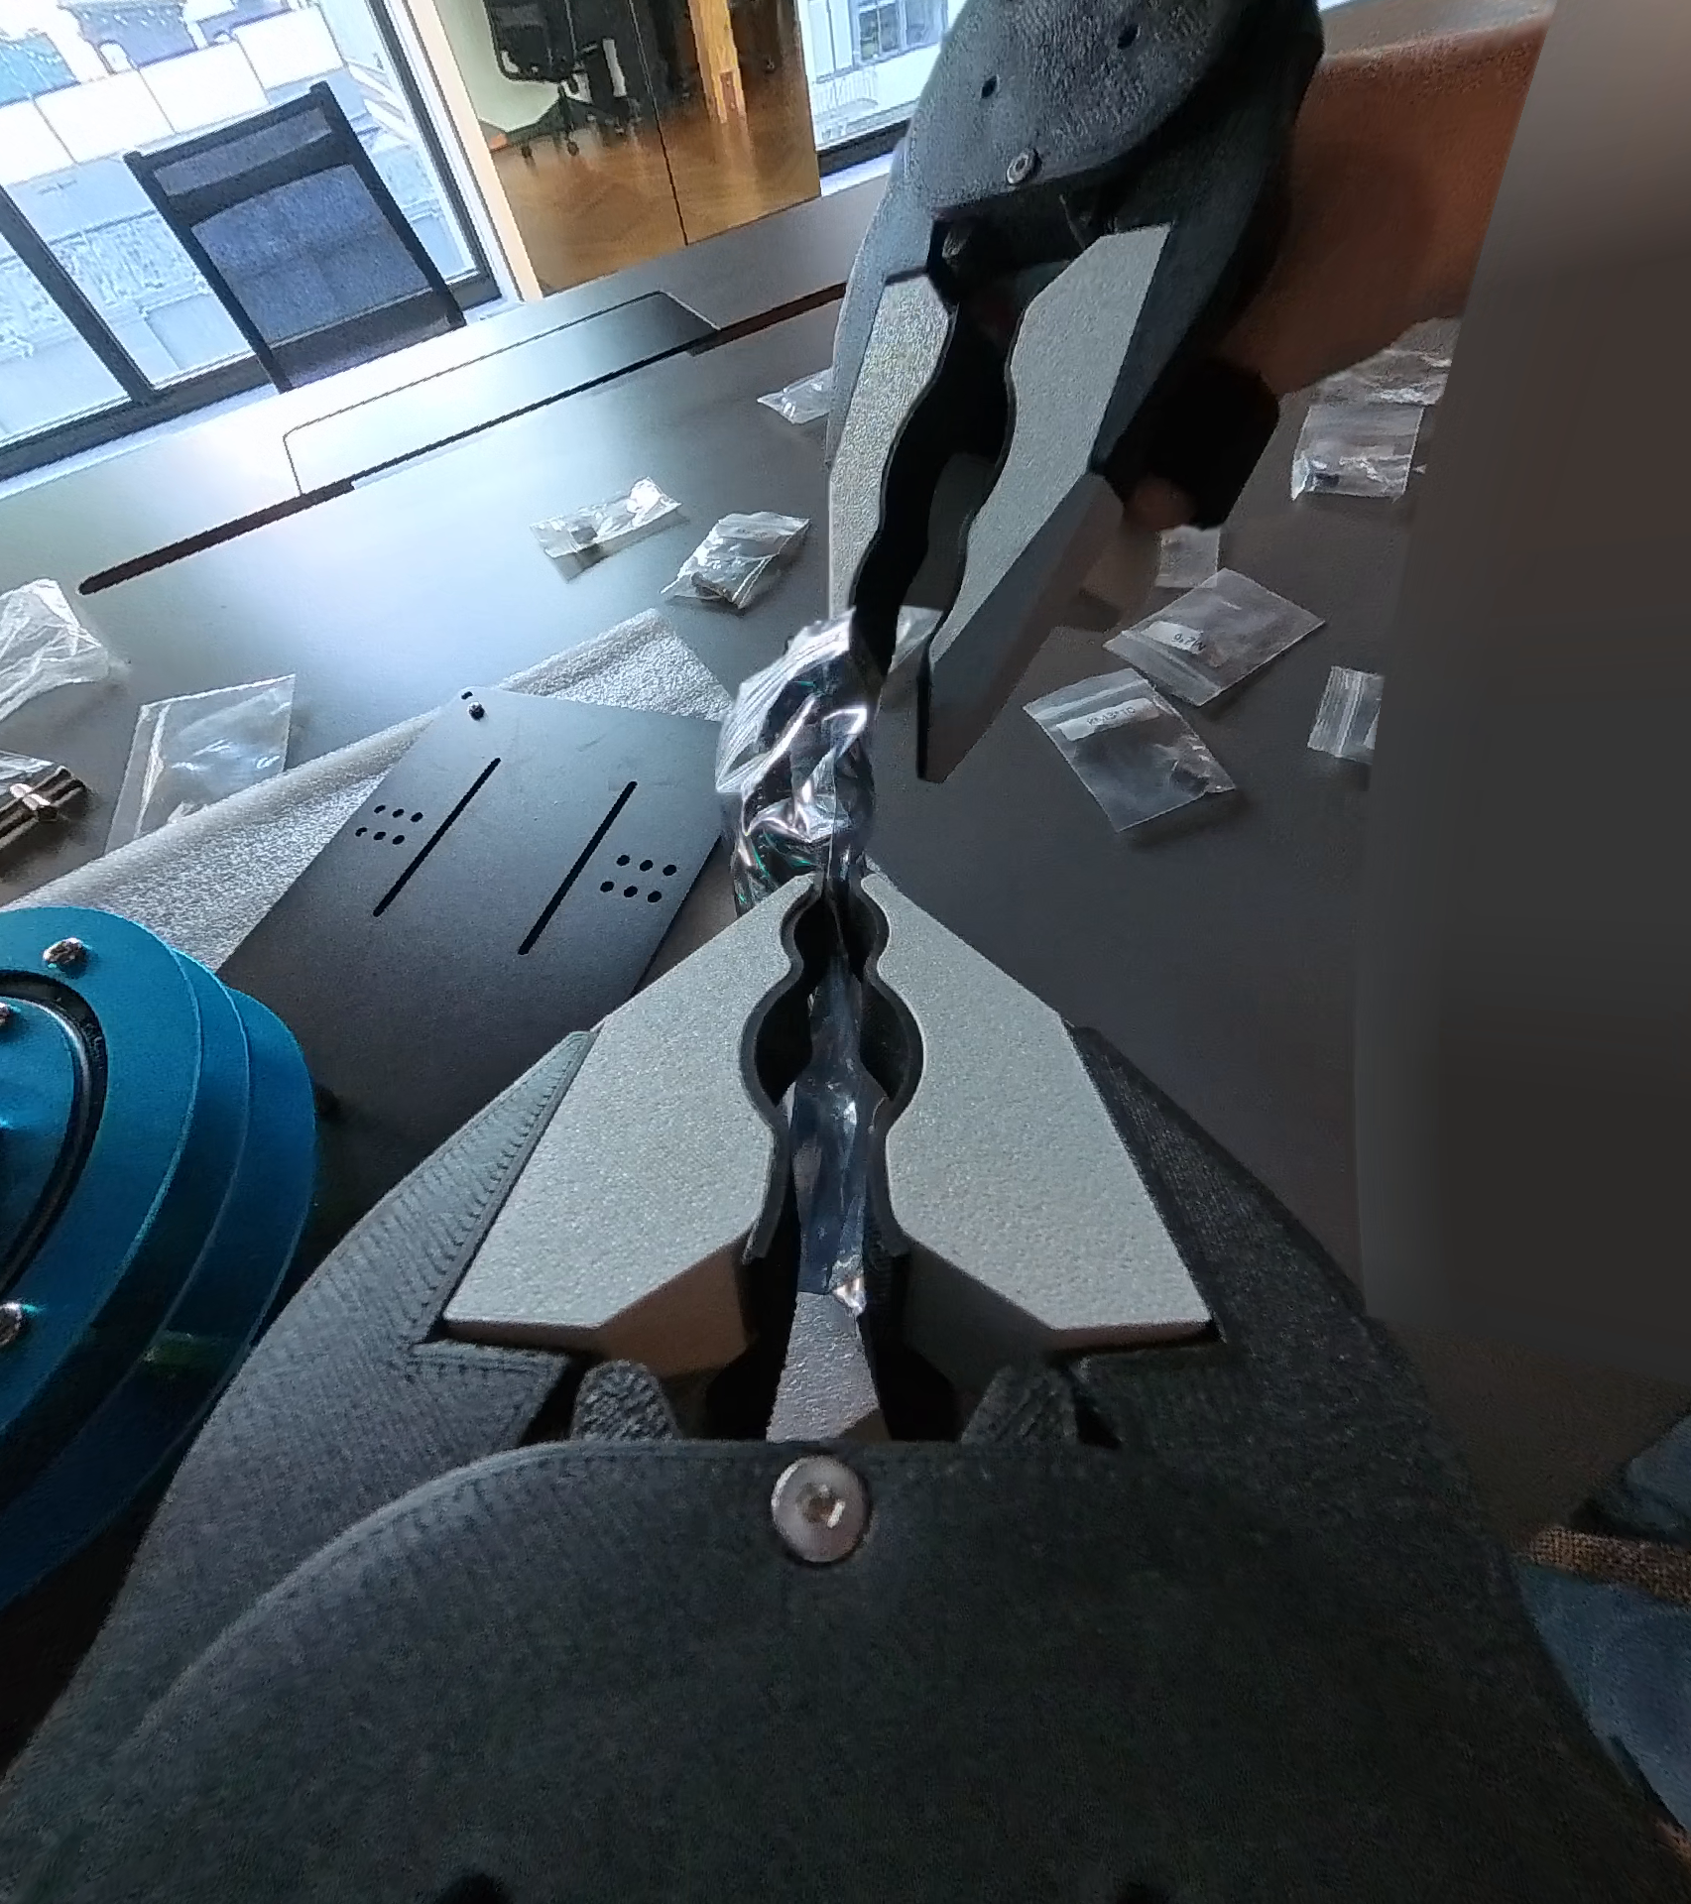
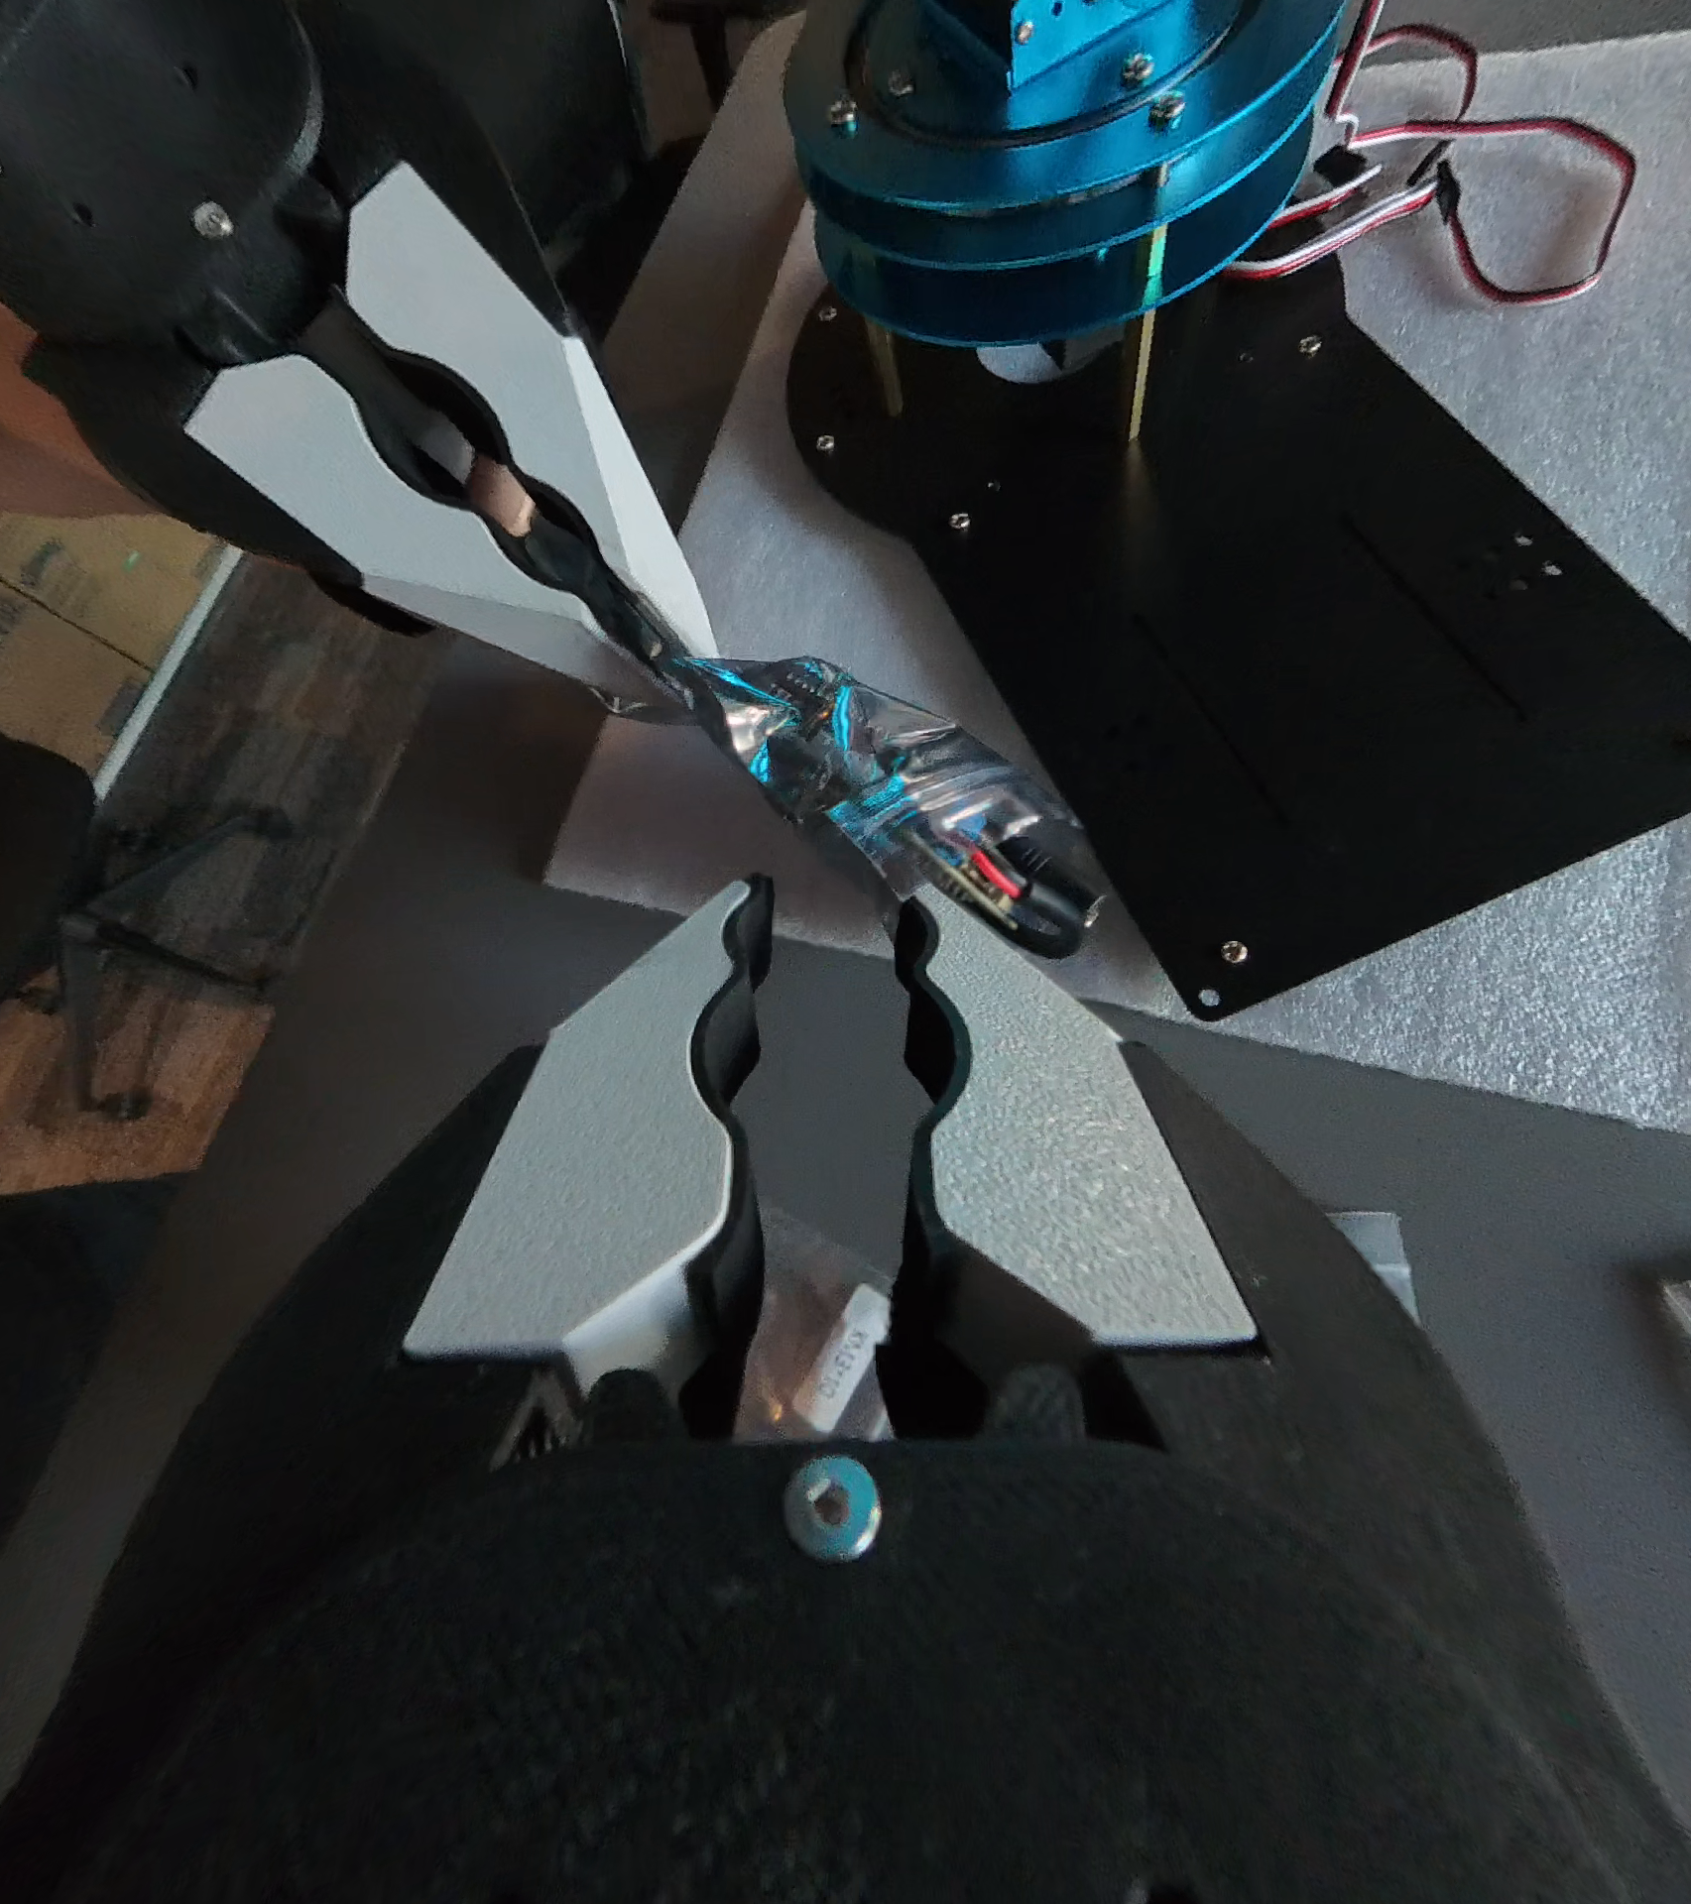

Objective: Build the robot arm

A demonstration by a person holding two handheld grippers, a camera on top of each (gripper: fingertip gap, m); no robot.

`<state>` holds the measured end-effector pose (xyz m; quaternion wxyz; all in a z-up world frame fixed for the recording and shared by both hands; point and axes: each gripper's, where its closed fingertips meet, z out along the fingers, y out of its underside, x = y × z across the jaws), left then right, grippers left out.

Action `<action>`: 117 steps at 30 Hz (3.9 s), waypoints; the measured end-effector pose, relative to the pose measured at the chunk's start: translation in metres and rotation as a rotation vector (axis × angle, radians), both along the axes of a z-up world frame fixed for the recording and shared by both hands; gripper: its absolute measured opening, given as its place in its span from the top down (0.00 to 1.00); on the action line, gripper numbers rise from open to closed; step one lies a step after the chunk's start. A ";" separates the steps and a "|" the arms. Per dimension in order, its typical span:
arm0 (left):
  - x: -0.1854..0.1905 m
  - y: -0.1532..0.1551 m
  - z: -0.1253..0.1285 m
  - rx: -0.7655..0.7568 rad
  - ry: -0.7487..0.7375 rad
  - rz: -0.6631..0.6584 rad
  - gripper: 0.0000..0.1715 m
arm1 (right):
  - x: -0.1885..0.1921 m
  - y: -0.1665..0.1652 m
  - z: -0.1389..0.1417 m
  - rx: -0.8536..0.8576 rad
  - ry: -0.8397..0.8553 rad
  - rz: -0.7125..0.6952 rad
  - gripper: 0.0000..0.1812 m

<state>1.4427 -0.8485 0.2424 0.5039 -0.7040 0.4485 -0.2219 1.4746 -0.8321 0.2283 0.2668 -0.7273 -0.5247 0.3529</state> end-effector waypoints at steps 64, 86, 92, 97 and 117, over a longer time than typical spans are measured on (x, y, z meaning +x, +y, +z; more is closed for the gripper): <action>0.013 -0.015 -0.010 -0.031 -0.038 -0.050 1.00 | 0.010 -0.027 -0.001 0.257 -0.247 0.119 1.00; 0.028 -0.054 -0.058 0.246 0.468 -0.120 1.00 | 0.041 -0.063 -0.032 0.402 -0.088 -0.184 0.94; 0.035 -0.053 -0.060 0.202 0.436 -0.056 1.00 | 0.048 -0.061 -0.038 0.222 -0.034 -0.372 0.95; 0.038 -0.051 -0.059 0.146 0.388 0.051 1.00 | 0.048 -0.056 -0.034 0.201 -0.005 -0.476 0.96; 0.042 -0.050 -0.060 -0.105 0.242 0.015 1.00 | 0.035 -0.060 -0.040 0.180 -0.056 -0.815 0.97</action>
